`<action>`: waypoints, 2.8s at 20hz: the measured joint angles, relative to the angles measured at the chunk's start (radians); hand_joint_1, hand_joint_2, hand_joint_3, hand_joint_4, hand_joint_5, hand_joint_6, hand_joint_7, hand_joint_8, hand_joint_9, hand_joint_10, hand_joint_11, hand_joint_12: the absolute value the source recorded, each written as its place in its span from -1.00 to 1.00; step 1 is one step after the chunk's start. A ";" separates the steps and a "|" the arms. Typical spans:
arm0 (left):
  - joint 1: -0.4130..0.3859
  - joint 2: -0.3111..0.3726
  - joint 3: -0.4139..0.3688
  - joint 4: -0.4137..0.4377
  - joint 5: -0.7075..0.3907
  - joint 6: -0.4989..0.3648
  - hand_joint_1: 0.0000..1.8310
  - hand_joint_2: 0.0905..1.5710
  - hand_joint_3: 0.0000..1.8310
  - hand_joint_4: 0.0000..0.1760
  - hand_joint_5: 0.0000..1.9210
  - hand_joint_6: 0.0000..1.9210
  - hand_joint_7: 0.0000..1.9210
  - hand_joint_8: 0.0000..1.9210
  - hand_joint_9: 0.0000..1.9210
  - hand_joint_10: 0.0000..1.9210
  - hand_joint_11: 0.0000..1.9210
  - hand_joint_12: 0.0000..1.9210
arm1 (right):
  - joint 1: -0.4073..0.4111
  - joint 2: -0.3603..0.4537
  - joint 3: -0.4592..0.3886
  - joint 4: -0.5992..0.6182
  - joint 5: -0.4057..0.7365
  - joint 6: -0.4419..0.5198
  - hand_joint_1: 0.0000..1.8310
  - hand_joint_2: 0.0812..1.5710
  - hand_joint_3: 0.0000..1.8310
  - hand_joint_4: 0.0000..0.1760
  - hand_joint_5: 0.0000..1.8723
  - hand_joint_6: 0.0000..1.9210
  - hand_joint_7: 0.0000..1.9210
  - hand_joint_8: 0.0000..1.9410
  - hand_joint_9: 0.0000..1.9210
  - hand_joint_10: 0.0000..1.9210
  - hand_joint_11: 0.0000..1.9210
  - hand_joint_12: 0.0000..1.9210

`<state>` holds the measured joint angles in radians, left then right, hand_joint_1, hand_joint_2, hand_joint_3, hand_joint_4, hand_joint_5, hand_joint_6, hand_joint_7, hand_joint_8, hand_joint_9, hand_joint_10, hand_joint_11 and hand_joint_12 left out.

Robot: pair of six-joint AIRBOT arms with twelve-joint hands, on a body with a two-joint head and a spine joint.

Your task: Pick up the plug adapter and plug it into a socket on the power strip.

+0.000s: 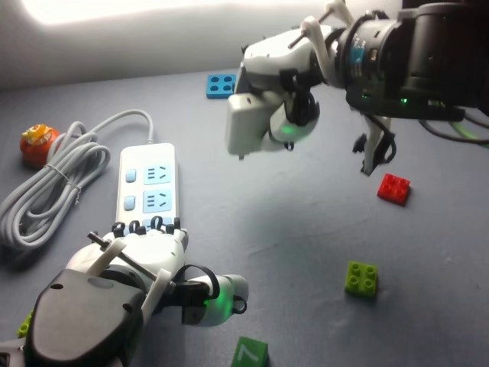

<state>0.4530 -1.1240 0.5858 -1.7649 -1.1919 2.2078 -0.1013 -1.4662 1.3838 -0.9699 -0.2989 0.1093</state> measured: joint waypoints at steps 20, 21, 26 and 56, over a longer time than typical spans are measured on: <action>-0.008 0.006 -0.005 -0.006 -0.003 0.000 -0.92 0.53 -1.00 -1.00 -0.92 -1.00 -0.92 -1.00 -0.89 -1.00 -1.00 -0.56 | 0.010 -0.266 0.119 -0.408 -0.135 0.358 0.35 0.43 -1.00 -1.00 -0.05 -0.01 0.00 0.24 -0.10 0.02 -0.36 0.52; -0.008 0.006 -0.005 -0.006 -0.003 0.000 -0.92 0.53 -1.00 -1.00 -0.92 -1.00 -0.92 -1.00 -0.90 -1.00 -1.00 -0.56 | 0.003 -0.270 0.119 -0.407 -0.143 0.356 0.35 0.43 -1.00 -1.00 -0.05 0.00 0.00 0.24 -0.10 0.03 -0.37 0.52; -0.009 0.006 -0.010 -0.006 -0.003 0.000 -0.94 0.54 -1.00 -1.00 -0.93 -1.00 -0.92 -1.00 -0.90 -1.00 -1.00 -0.55 | -0.023 -0.312 0.127 -0.399 -0.173 0.365 0.35 0.43 -1.00 -1.00 -0.03 -0.03 0.01 0.23 -0.10 0.03 -0.37 0.52; -0.011 0.015 -0.026 -0.008 -0.006 0.000 -0.91 0.51 -1.00 -1.00 -0.91 -1.00 -0.91 -1.00 -0.91 -1.00 -1.00 -0.66 | -0.039 -0.372 0.206 -0.407 -0.162 0.419 0.35 0.43 -1.00 -1.00 -0.03 -0.02 0.00 0.24 -0.12 0.06 -0.36 0.51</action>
<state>0.4423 -1.1088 0.5598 -1.7729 -1.1980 2.2078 -0.1406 -1.8385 1.5894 -1.3769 -0.4606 0.5285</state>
